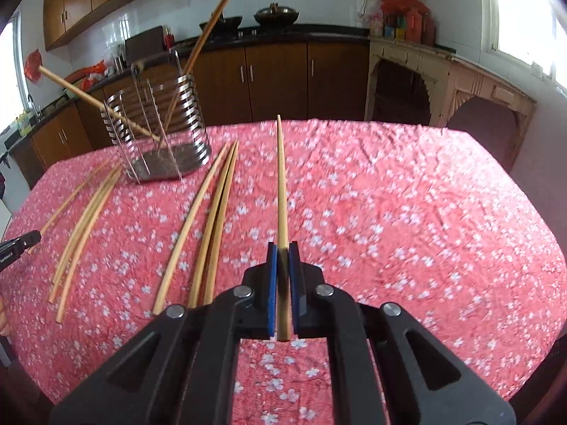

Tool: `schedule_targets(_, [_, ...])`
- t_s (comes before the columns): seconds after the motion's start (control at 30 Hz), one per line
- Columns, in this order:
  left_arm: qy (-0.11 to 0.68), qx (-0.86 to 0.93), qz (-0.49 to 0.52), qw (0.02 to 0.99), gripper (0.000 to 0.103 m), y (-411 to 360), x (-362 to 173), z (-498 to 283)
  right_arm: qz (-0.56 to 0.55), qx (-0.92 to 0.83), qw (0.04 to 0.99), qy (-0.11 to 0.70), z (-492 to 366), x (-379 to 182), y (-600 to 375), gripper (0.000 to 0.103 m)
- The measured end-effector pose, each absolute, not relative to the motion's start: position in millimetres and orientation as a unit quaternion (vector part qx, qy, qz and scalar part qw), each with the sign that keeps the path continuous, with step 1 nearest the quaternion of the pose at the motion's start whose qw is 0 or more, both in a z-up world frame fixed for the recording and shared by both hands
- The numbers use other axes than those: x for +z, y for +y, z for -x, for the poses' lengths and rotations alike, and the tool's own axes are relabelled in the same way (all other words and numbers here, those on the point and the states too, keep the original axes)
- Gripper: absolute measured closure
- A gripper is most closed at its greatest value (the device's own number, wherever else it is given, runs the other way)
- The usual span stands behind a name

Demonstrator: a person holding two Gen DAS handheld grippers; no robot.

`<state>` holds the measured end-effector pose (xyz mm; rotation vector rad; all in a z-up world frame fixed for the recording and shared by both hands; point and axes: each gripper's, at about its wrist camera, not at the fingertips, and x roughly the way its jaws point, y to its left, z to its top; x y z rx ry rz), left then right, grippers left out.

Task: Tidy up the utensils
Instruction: 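Lift both chopsticks upright and carry them over the wire holder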

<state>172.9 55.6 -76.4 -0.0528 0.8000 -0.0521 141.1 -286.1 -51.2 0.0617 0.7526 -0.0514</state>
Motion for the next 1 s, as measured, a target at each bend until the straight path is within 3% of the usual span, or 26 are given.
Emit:
schedule_targets(0.77, [0.25, -0.027, 0.076, 0.965, 0.096, 79.1, 7.2, -141.2, -0.042, -0.021, 0.95, 0.307, -125.3, -2.5, -291.5, 0.095])
schedule_targets(1.0, [0.235, -0.023, 0.086, 0.968, 0.096, 82.4, 16.1, -138.8, -0.014, -0.022, 0.939, 0.344, -132.7, -11.8, -283.8, 0.095])
